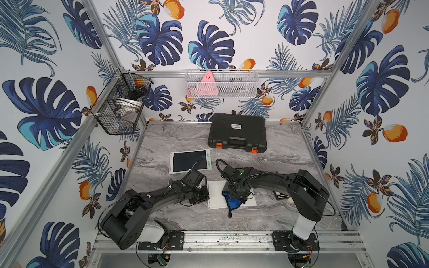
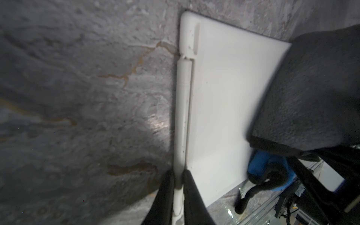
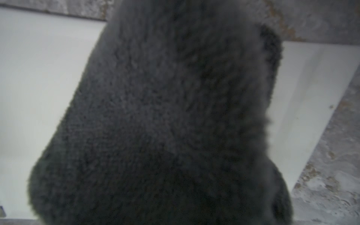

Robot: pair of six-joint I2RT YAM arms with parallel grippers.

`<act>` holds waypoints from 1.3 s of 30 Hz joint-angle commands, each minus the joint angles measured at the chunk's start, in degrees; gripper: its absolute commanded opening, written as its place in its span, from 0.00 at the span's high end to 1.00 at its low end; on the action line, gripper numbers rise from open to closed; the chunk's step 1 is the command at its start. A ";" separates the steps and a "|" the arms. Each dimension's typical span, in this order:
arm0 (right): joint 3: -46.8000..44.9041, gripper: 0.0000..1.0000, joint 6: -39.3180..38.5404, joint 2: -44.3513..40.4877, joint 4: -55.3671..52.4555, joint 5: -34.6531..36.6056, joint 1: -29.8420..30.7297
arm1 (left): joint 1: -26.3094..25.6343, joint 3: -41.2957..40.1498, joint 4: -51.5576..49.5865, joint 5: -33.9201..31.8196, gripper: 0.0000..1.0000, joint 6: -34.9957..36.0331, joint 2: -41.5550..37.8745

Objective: Wipe the drawing tablet
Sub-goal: Wipe the dirt from the drawing tablet.

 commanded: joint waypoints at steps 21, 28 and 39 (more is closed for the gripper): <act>-5.05 1.00 1.91 3.92 -3.81 3.47 -5.53 | 0.01 -1.76 -20.29 -8.82 0.85 1.19 0.48; -0.19 0.46 1.30 5.09 -2.20 -1.29 -2.88 | -0.03 -1.77 -20.22 -8.86 0.85 1.22 0.27; -0.19 0.79 1.47 10.18 -6.35 3.37 -4.89 | 0.01 -1.67 -20.47 -9.17 0.85 0.97 -0.02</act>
